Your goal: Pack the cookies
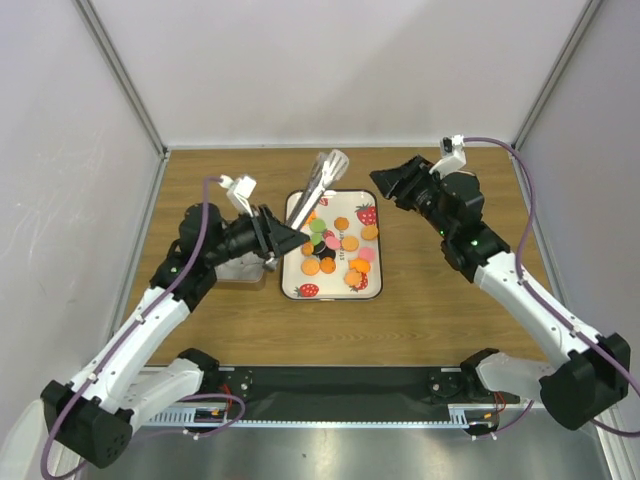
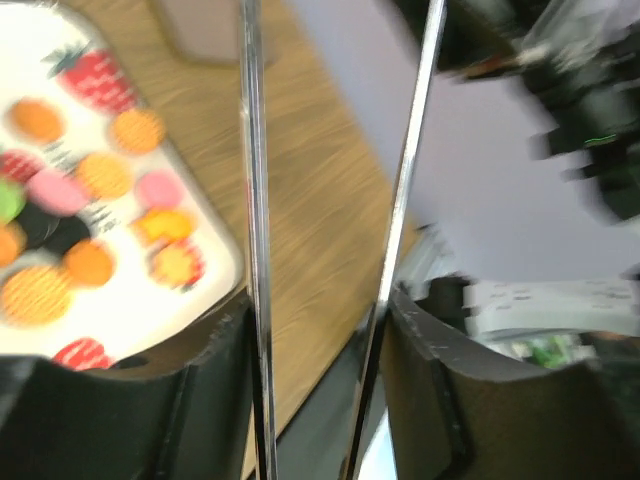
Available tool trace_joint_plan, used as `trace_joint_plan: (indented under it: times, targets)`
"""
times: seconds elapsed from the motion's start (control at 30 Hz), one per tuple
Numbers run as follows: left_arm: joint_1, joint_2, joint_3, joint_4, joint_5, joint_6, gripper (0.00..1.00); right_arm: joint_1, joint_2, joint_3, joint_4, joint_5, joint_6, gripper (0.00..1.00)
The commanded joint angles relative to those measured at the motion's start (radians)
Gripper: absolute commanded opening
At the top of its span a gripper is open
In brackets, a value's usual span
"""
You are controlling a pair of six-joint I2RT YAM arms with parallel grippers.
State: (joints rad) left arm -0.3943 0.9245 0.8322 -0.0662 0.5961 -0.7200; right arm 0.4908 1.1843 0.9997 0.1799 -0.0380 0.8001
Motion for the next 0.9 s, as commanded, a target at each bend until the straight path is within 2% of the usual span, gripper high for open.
trace_joint_plan:
  times: [0.0,0.27,0.47,0.87]
  targets:
    - [-0.096,0.008,0.042,-0.219,-0.226,0.185,0.51,-0.015,-0.057,0.054,-0.259,0.032,-0.205,0.55]
    - [-0.287,0.091,0.048,-0.403,-0.518,0.234,0.48,-0.029,-0.106,0.043,-0.359,0.061,-0.337,0.55]
    - [-0.322,0.089,0.027,-0.492,-0.692,0.218,0.47,-0.034,-0.074,0.037,-0.375,0.012,-0.391,0.55]
    - [-0.333,0.122,-0.018,-0.550,-0.759,0.203,0.43,-0.037,-0.043,0.014,-0.359,-0.034,-0.407,0.55]
